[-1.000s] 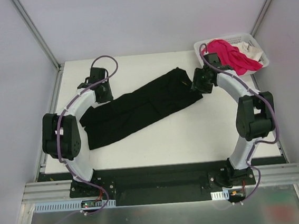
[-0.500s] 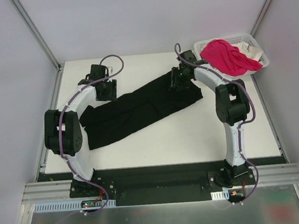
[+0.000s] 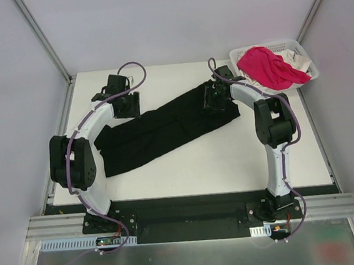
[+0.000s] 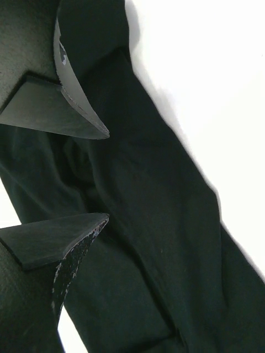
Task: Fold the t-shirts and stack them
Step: Rotate the tshirt 90 degrees
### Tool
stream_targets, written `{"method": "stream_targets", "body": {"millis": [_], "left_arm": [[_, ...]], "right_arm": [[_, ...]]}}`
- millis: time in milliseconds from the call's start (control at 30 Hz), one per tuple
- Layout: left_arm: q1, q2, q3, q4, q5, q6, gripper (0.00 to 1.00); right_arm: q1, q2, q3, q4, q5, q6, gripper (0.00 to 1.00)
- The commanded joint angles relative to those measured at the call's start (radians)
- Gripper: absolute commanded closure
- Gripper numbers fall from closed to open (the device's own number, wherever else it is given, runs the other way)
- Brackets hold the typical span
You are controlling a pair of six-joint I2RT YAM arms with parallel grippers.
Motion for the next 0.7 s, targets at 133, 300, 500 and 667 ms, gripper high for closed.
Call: {"method": "stream_targets", "body": {"millis": [133, 300, 500, 667], "left_arm": [[-0.129, -0.094, -0.058, -0.025, -0.107, -0.143, 0.45], [-0.13, -0.169, -0.095, -0.025, -0.127, -0.182, 0.45], [-0.141, -0.122, -0.086, -0.059, -0.039, -0.114, 0.44], [-0.156, 0.033, 0.043, -0.21, -0.03, 0.022, 0.43]], "right_arm": [[-0.003, 0.03, 0.081, -0.047, 0.026, 0.006, 0.49], [-0.004, 0.118, 0.227, -0.147, 0.028, -0.01, 0.46], [-0.012, 0.146, 0.293, -0.17, 0.027, -0.008, 0.45], [-0.024, 0.11, 0.246, -0.158, 0.028, -0.014, 0.44]]}}
